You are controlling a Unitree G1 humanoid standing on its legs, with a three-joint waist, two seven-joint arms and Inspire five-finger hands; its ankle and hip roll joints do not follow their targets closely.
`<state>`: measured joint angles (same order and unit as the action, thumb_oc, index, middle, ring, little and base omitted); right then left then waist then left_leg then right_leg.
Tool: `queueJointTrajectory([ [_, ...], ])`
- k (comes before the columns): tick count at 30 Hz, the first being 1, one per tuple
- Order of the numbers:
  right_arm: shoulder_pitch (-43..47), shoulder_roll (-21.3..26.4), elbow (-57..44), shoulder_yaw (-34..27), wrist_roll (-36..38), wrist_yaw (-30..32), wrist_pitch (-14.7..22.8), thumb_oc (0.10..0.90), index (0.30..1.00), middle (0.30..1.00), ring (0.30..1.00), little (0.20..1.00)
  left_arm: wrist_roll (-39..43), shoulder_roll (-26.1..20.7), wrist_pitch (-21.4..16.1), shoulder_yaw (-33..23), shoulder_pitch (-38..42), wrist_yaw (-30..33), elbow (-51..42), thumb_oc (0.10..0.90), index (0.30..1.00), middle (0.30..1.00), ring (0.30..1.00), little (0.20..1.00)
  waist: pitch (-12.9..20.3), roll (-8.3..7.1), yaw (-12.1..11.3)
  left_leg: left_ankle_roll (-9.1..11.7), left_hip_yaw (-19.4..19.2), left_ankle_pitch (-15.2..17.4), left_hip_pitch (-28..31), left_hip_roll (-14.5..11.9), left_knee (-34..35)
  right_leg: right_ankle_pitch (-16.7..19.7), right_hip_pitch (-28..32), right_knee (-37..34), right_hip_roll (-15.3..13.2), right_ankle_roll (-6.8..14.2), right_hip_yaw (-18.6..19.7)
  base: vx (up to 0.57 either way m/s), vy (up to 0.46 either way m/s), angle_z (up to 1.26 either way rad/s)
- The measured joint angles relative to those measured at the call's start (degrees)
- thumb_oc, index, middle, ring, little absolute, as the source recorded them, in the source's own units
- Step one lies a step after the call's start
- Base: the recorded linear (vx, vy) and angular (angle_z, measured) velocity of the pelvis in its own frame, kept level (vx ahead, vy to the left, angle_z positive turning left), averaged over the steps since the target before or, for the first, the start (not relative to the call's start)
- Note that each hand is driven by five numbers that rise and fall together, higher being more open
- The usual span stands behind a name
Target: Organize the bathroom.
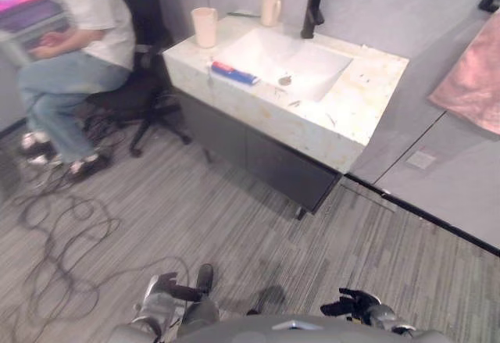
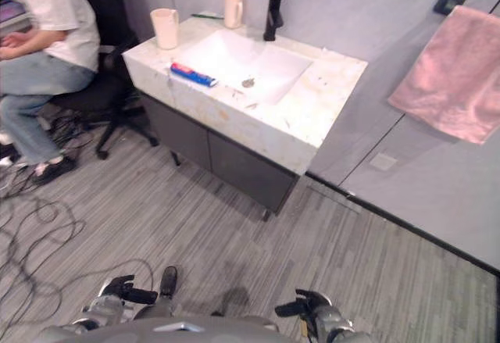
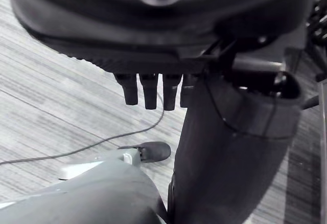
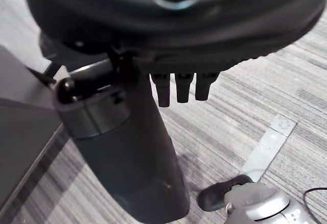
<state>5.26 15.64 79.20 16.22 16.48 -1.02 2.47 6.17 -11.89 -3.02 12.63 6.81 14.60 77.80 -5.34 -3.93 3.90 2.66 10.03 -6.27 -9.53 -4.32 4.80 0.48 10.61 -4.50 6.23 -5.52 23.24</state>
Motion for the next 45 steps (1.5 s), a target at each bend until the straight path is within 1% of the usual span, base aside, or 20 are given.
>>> queueJointTrajectory([
  [3,-1.30,0.18,-0.03,-0.53,0.09,0.64,0.19,0.800,0.900,0.900,0.900,0.900,-0.09,0.16,-0.32,0.82,0.15,-0.76,0.51,0.800,0.900,0.900,0.900,0.900,0.14,0.48,1.42,-1.04,-2.89,0.48,1.02,-0.12,-5.28,-3.67,3.54,0.14,-1.59,1.34,0.21,0.29,0.468,-0.45],
  [4,-2.03,-0.04,-0.22,-1.15,0.25,1.17,0.46,0.800,0.900,0.900,0.900,0.900,-0.10,0.23,0.35,1.80,0.05,-1.50,0.66,0.800,0.900,0.900,0.900,0.900,-0.10,0.87,2.26,1.45,-4.78,-2.45,2.78,0.20,-4.40,-5.06,4.33,1.51,-2.07,3.33,-1.14,0.20,0.312,-0.11],
  [5,-2.34,-0.41,-0.16,-1.32,0.30,1.43,0.32,0.800,0.900,0.900,0.900,0.900,-0.10,0.18,0.72,2.50,0.05,-1.74,0.70,0.800,0.900,0.900,0.900,0.900,-0.11,0.78,2.58,1.28,-4.99,-2.64,3.83,0.86,-3.63,-5.60,4.14,3.18,-2.51,4.13,-1.92,0.20,0.318,-0.08],
  [6,-2.78,-1.04,-0.16,-1.75,0.29,1.57,0.22,0.800,0.900,0.900,0.900,0.900,-0.09,0.19,0.96,3.75,-0.20,-2.22,0.91,0.800,0.900,0.900,0.900,0.900,-0.23,1.64,2.65,0.41,-5.35,-3.28,6.05,1.20,-1.70,-6.72,1.78,9.83,-2.02,5.93,-4.60,0.18,0.306,-0.32],
  [8,-2.68,-1.98,-0.38,-1.78,0.21,1.49,0.30,0.800,0.900,0.900,0.900,0.900,-0.10,0.22,0.83,5.62,-0.06,-2.25,0.83,0.800,0.900,0.900,0.900,0.900,-1.32,3.76,2.55,-2.14,-7.47,-1.80,9.05,1.31,0.11,-8.55,-8.68,31.36,-0.97,8.08,-11.42,0.17,0.260,-0.53],
  [9,-2.59,-2.24,-1.54,-1.80,0.20,1.23,0.40,0.800,0.900,0.900,0.900,0.900,-0.12,0.28,0.86,5.71,-0.28,-2.25,1.02,0.800,0.900,0.900,0.900,0.900,-1.56,4.11,2.65,-3.18,-8.53,-0.81,9.92,2.81,0.08,-9.40,-13.43,39.65,-2.92,7.57,-14.94,0.16,0.170,-0.51],
  [11,-2.46,-1.62,-2.70,-2.76,0.14,1.38,0.95,0.800,0.900,0.900,0.900,0.900,-0.10,0.26,1.74,5.51,-1.11,-2.07,1.06,0.800,0.900,0.900,0.900,0.900,-1.97,3.84,2.20,-4.88,-13.32,0.46,12.59,5.77,0.11,-11.03,-18.84,42.90,-9.70,7.85,-19.70,0.17,0.103,-0.71],
  [12,-2.01,-0.85,-2.78,-2.45,-0.24,1.26,0.87,0.800,0.900,0.900,0.900,0.900,-0.09,-0.19,2.04,5.19,-1.39,-1.94,1.65,0.800,0.900,0.900,0.900,0.900,-2.02,4.04,2.05,-4.68,-14.58,1.34,13.72,6.22,0.09,-10.78,-20.00,39.74,-11.08,8.27,-20.48,0.14,0.003,-0.68],
  [14,-2.59,-1.05,-3.76,-1.98,-0.47,0.96,0.79,0.800,0.900,0.900,0.900,0.900,-0.04,-1.51,2.14,4.49,-2.09,-1.11,1.45,0.800,0.900,0.900,0.900,0.900,-1.84,3.51,2.18,-4.55,-16.91,2.60,15.15,6.02,0.12,-10.36,-20.66,31.80,-10.78,9.52,-23.27,0.10,-0.020,-0.54],
  [16,-3.14,-2.36,-4.46,-1.84,-0.30,0.37,0.80,0.800,0.900,0.900,0.900,0.900,-0.06,-3.56,2.12,4.44,-2.35,-0.24,1.45,0.800,0.900,0.900,0.900,0.900,-1.14,1.56,1.54,-4.11,-18.64,3.55,15.47,6.03,0.07,-9.75,-21.99,24.22,-8.72,10.19,-24.37,0.05,-0.008,-0.60],
  [19,-3.70,-4.62,-4.33,-2.05,-0.30,-0.31,1.02,0.800,0.900,0.900,0.900,0.900,-0.06,-5.88,1.71,4.47,-2.75,0.40,1.33,0.800,0.900,0.900,0.900,0.900,-0.49,-1.25,1.09,-4.08,-20.82,4.41,16.11,6.73,0.06,-6.79,-22.00,19.14,-7.77,8.70,-28.02,0.06,-0.003,-0.28],
  [22,-4.85,-4.99,-1.60,-2.42,-0.33,-0.21,1.68,0.800,0.900,0.900,0.900,0.900,-0.03,-4.37,0.58,4.40,-3.56,0.33,0.33,0.800,0.900,0.900,0.900,0.900,-0.33,-1.36,0.93,-2.69,-20.79,7.29,17.01,7.33,-2.78,-3.17,-18.59,14.49,-7.14,6.54,-27.35,0.06,0.064,-0.10],
  [26,-4.64,-4.61,-0.48,-2.22,-0.37,-0.09,1.65,0.800,0.900,0.900,0.900,0.900,0.91,-2.39,0.19,3.75,-4.62,0.88,0.93,0.800,0.900,0.900,0.900,0.900,-0.62,-1.78,-0.05,-1.34,-14.50,10.84,12.81,7.74,-17.54,2.73,-13.46,7.72,-6.72,3.49,-20.49,0.09,0.162,-0.43],
  [27,-4.51,-3.79,-0.14,-2.02,-0.44,-0.18,1.62,0.800,0.900,0.900,0.900,0.900,1.99,-0.73,0.16,1.94,-5.65,2.15,1.12,0.800,0.900,0.900,0.900,0.900,-0.05,-1.56,-1.93,-1.88,-11.94,12.22,11.32,7.56,-19.21,3.20,-12.68,4.95,-7.04,3.33,-18.67,0.07,0.202,-1.21],
  [30,-4.48,-2.03,-0.63,-1.99,-0.36,-0.10,1.63,0.800,0.900,0.900,0.900,0.900,2.42,0.98,0.08,-0.57,-5.20,4.87,2.12,0.800,0.900,0.900,0.900,0.900,1.65,1.19,-1.20,-0.80,-7.27,11.93,11.10,1.32,-11.38,4.78,-11.39,1.01,-6.13,3.13,-19.95,0.05,0.258,-0.55],
  [34,-4.42,-1.53,-0.64,-2.08,-0.35,0.10,1.60,0.800,0.900,0.900,0.900,0.900,1.87,1.37,-0.86,0.08,-2.81,6.23,2.15,0.800,0.900,0.900,0.900,0.900,1.93,1.18,-0.60,0.73,-5.93,9.25,11.87,-1.94,-5.59,4.83,-11.47,-0.06,-6.31,3.33,-19.43,-0.03,0.343,-0.07],
  [37,-4.32,-0.18,-0.88,-2.24,-0.32,0.70,1.78,0.800,0.900,0.900,0.900,0.900,-0.06,2.41,-0.87,1.12,-2.38,6.80,2.12,0.800,0.900,0.900,0.900,0.900,2.94,3.55,0.16,0.12,-5.33,7.99,15.55,-2.13,-1.07,6.82,-11.63,-0.03,-6.31,6.13,-18.13,-0.04,0.408,-0.25],
  [38,-4.33,-0.18,-1.31,-2.65,-0.29,1.21,1.77,0.800,0.900,0.900,0.900,0.900,-0.06,2.37,-0.77,2.00,-2.45,6.81,2.11,0.800,0.900,0.900,0.900,0.900,2.95,3.77,0.77,1.37,-6.01,6.91,16.61,-1.80,0.30,7.02,-11.54,0.04,-6.91,6.96,-17.84,-0.05,0.325,-0.26],
  [43,-5.14,-0.98,-2.58,-3.15,-0.45,1.25,1.87,0.800,0.900,0.900,0.900,0.900,1.29,1.28,-1.38,3.21,-3.03,6.84,2.04,0.800,0.900,0.900,0.900,0.900,2.78,2.63,1.84,-0.85,-10.56,6.28,18.28,3.60,0.35,6.42,-12.10,1.66,-12.67,9.08,-17.50,-0.09,0.217,-0.27],
  [45,-4.82,-1.44,-2.57,-4.11,-0.43,1.21,1.85,0.800,0.900,0.900,0.900,0.900,3.39,-0.56,-3.23,1.92,-3.10,6.96,1.87,0.800,0.900,0.900,0.900,0.900,2.26,2.08,1.37,-1.80,-13.35,6.09,18.71,4.82,0.35,8.96,-13.06,2.86,-14.06,11.14,-21.78,-0.12,0.136,-0.52],
])
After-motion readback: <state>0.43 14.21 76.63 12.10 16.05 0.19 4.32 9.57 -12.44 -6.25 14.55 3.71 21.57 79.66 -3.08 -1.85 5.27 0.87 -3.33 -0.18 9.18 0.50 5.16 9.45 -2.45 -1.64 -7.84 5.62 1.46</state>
